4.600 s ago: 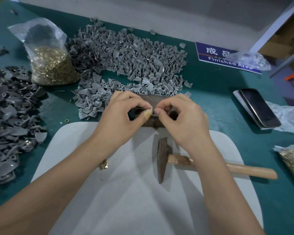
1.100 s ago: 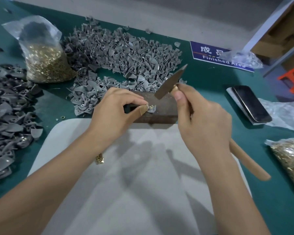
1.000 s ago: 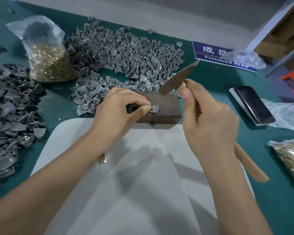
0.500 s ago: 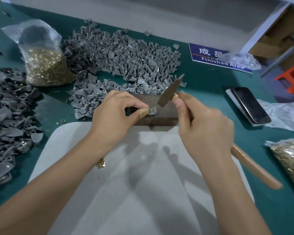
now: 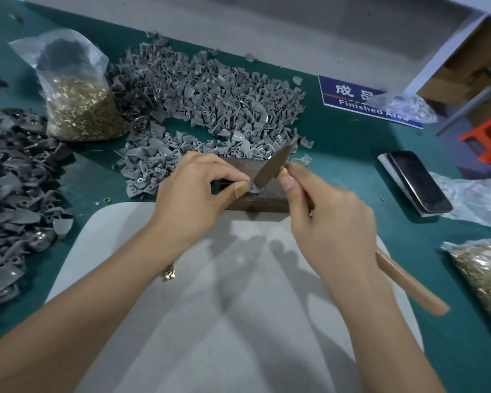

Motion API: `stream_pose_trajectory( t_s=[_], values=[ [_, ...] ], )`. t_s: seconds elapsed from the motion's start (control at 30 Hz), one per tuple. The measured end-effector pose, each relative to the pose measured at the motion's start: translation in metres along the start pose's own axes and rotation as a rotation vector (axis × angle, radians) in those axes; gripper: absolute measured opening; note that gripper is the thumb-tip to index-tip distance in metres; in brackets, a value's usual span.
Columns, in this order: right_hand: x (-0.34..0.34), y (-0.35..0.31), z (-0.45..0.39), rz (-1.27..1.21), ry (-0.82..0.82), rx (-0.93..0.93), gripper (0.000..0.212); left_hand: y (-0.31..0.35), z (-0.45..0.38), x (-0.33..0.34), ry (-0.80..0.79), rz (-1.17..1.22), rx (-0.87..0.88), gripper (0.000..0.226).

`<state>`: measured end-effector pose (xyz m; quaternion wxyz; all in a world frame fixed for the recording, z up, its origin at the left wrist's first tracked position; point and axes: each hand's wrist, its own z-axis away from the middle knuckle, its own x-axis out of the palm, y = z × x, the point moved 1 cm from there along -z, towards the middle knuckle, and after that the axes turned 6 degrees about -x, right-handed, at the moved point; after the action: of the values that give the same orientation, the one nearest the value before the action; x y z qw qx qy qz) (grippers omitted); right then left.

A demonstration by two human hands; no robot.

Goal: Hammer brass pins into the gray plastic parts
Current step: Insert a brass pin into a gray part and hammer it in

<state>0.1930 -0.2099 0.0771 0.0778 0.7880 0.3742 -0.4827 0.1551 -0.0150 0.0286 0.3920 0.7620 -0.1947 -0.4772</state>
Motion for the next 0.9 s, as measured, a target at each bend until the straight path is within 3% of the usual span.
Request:
stream_pose_trajectory(
  t_s=[0.1,0.2,0.33,0.5,0.53,0.67,0.83,0.9],
  values=[
    [-0.0066,0.0085,0.0013,0.049,0.142,0.049,0.030,0.0000,0.0012,0.0004,0.004,0.000,0.000,0.005],
    [-0.0073,0.0049,-0.0016,-0.068,0.317,0.043,0.031,0.0009,0.0001,0.0002,0.000,-0.012,0.009,0.005],
    [0.0003,0.0026,-0.0001,0.005,0.026,-0.041,0.026,0.0000,0.0004,0.0001,0.006,-0.013,0.012,0.008],
    [-0.0087,0.0075,-0.0001,-0.094,0.309,0.051,0.031,0.0015,0.0009,-0.0004,0.004,-0.015,0.013,0.007],
    [-0.0067,0.0048,-0.0009,-0.108,0.301,0.025,0.031,0.0014,0.0004,-0.0003,0.006,-0.020,0.012,0.007],
    [-0.0017,0.0051,0.0008,0.028,0.020,-0.036,0.026,0.0002,0.0012,0.0013,0.009,-0.021,0.007,0.009],
    [-0.0063,0.0061,-0.0026,-0.080,0.248,0.048,0.030,0.0006,0.0004,0.0005,0.004,-0.023,0.009,0.008],
    [-0.0016,0.0032,-0.0059,-0.028,0.126,0.006,0.031,0.0004,0.0001,0.0007,-0.006,-0.045,0.011,0.008]
  ],
)
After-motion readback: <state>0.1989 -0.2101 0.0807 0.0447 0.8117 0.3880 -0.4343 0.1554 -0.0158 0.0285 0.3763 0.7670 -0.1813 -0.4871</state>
